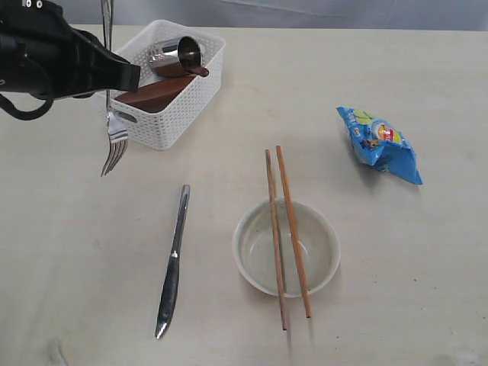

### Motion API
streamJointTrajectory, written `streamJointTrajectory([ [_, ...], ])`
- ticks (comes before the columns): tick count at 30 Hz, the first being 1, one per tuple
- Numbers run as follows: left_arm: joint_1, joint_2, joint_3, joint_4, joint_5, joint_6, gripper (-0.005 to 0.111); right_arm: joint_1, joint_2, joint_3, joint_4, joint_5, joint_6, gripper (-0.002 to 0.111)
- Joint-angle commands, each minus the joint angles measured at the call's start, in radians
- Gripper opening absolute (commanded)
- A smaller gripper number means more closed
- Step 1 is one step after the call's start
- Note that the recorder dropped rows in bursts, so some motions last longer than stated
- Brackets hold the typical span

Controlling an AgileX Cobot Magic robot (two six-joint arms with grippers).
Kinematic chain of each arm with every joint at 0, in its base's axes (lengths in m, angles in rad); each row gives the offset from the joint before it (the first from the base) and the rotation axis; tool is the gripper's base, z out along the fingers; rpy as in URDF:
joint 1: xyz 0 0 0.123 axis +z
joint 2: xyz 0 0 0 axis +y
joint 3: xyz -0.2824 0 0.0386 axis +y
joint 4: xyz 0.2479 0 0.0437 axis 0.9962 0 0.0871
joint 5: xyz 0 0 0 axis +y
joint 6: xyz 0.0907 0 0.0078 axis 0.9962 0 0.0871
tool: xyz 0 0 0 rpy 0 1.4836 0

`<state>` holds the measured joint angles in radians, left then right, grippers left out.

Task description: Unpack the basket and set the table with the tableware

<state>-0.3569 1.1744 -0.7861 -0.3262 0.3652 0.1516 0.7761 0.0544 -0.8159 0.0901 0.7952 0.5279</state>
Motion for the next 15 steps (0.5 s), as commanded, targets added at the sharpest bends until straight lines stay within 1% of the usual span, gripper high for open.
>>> streamJointTrajectory([
  [1, -0.005, -0.004, -0.007, 0.0, -0.023, -0.003, 0.0, 0.0, -0.026, -0.024, -0.012, -0.005, -0.006, 0.0],
  [5, -0.005, -0.008, -0.007, 0.0, -0.016, -0.003, 0.0, 0.004, -0.018, -0.043, 0.01, -0.114, -0.019, 0.0],
  [7, -0.005, -0.003, -0.009, 0.007, -0.018, -0.034, 0.0, 0.004, -0.007, -0.03, -0.02, -0.133, -0.027, 0.0],
  [9, -0.005, 0.017, -0.031, 0.043, 0.005, -0.05, 0.0, 0.004, 0.022, -0.008, -0.029, -0.132, -0.012, 0.0],
  [12, -0.005, 0.055, -0.113, 0.156, 0.097, -0.074, 0.0, 0.004, 0.085, 0.036, -0.017, -0.132, 0.009, 0.0],
  [15, -0.005, 0.071, -0.225, 0.315, 0.214, -0.171, 0.0, 0.004, 0.126, 0.051, -0.02, -0.136, 0.009, 0.0],
])
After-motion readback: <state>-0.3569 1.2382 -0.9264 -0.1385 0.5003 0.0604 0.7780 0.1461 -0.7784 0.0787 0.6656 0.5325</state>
